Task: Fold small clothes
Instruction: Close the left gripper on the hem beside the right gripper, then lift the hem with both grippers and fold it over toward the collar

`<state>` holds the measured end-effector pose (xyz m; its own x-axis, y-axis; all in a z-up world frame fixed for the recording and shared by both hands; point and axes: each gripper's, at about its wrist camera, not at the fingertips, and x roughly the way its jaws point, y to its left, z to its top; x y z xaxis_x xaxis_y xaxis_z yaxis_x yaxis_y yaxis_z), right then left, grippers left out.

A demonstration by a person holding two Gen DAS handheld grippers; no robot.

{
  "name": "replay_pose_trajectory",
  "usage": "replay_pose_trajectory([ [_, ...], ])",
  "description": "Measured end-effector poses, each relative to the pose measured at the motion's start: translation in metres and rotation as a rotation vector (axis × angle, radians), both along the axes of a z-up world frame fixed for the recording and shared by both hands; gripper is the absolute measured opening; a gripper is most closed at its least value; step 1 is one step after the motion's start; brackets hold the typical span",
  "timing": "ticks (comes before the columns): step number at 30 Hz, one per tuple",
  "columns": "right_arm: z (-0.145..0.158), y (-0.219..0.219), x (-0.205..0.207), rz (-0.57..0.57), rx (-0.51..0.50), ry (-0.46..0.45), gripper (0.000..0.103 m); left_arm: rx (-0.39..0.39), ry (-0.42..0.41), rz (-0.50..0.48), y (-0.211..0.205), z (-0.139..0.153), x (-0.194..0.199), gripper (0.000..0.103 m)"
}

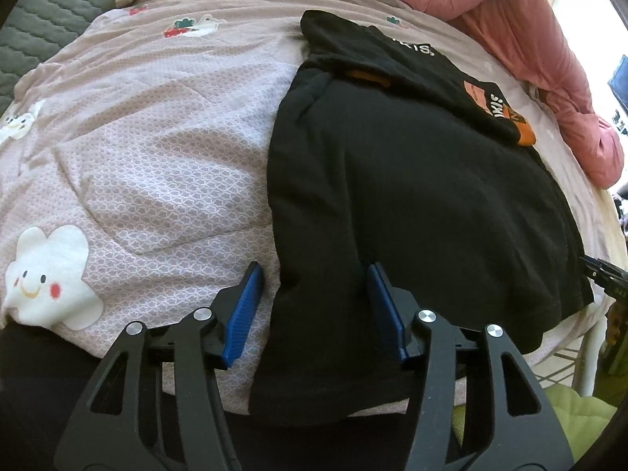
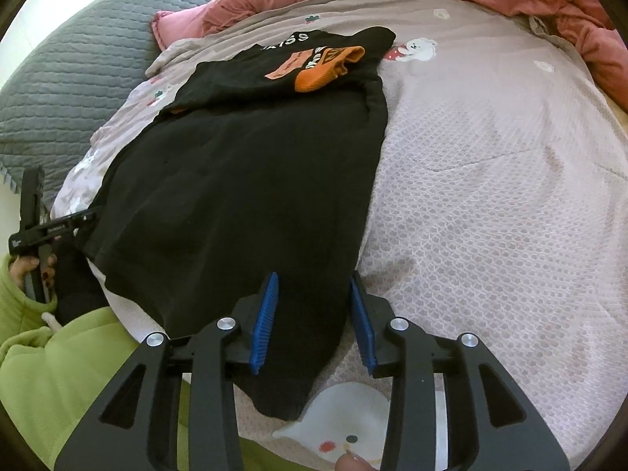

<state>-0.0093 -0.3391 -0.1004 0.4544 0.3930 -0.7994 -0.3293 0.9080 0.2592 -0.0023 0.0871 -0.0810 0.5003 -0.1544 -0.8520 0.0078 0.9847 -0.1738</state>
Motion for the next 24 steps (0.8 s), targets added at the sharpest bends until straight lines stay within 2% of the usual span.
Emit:
replay_pose_trajectory([
  [1, 0.000, 0.000, -0.001, 0.002, -0.007, -0.004, 0.028, 0.006, -0.001, -0.001, -0.001, 0.000, -0.001, 0.045],
  [3, 0.002, 0.000, -0.001, 0.006, -0.018, -0.011, 0.018, 0.020, -0.008, -0.010, -0.005, 0.002, -0.002, 0.036],
  [4, 0.004, -0.002, -0.002, 0.008, -0.020, -0.016, 0.012, 0.022, -0.010, -0.013, -0.006, 0.003, -0.002, 0.028],
  [7, 0.009, -0.006, -0.004, 0.009, -0.014, -0.030, 0.008, 0.029, -0.024, -0.013, -0.007, 0.008, -0.004, 0.010],
  [8, 0.012, -0.007, -0.006, 0.010, -0.007, -0.042, 0.008, 0.023, -0.032, -0.011, -0.006, 0.010, -0.005, 0.008],
  [16, 0.047, -0.024, -0.004, -0.010, 0.109, -0.151, 0.007, -0.038, -0.120, 0.010, 0.003, 0.042, -0.009, 0.006],
  [24, 0.071, -0.027, 0.015, -0.034, 0.175, -0.226, 0.007, -0.091, -0.174, 0.053, 0.014, 0.071, 0.009, 0.006],
])
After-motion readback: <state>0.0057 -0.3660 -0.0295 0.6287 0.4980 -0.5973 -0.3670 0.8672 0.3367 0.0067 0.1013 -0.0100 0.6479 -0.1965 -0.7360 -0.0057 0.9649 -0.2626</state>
